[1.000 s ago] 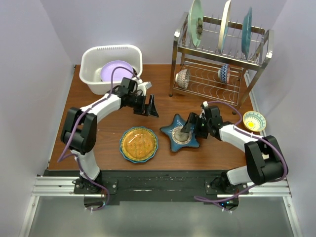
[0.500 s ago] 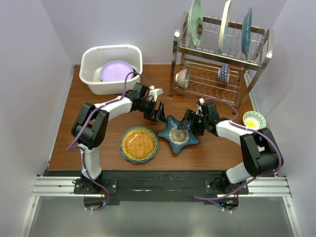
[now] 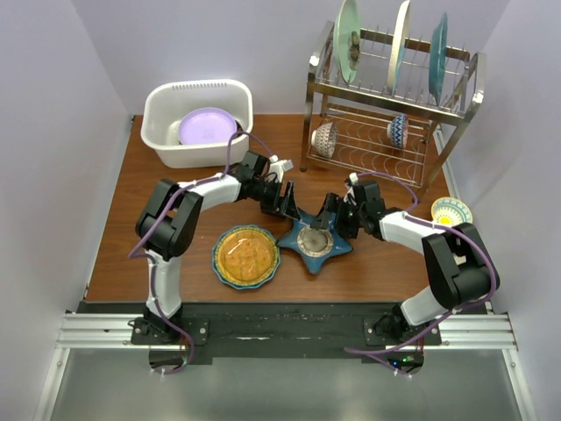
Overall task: Place the plates into the plastic bin on the countertop
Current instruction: Pick up the plate at the center of the board.
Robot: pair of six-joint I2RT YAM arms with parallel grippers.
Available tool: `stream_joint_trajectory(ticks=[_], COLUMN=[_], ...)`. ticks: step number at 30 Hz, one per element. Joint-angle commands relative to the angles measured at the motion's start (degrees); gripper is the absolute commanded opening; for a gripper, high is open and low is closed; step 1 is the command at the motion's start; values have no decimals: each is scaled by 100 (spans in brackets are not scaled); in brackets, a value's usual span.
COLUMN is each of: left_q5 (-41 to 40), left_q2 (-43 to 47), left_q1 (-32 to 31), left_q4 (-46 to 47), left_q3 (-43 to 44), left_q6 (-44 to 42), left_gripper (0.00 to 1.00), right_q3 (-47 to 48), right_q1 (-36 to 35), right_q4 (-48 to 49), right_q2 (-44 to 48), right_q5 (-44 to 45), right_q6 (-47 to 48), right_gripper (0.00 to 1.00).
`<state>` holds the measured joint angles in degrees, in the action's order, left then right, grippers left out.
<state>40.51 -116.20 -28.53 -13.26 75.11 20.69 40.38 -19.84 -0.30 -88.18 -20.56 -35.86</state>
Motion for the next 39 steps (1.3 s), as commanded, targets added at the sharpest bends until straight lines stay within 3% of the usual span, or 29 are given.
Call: stream_joint_trajectory(ticks=[1, 19, 22, 26, 39], left_q5=[62, 9, 1, 1, -140], left_q2=[-113, -596, -614, -623, -544], left_q1=[-47, -188, -188, -188, -161], left_q4=[210, 245, 227, 210, 201], left_q3=[232, 540, 548, 575, 750], left_q6=[85, 120, 120, 120, 243], left_gripper=[70, 38, 26, 1, 0], right_q3=[145, 154, 154, 110, 58], right_q1=[-100, -117, -108, -117, -108], right_q4=[144, 126, 117, 214, 170], right_q2=[-68, -32, -15, 64, 275], right_q5=[-212, -256, -256, -317, -291], right_q6=[-97, -106, -97, -88, -35], right_gripper=[87, 87, 87, 88, 93])
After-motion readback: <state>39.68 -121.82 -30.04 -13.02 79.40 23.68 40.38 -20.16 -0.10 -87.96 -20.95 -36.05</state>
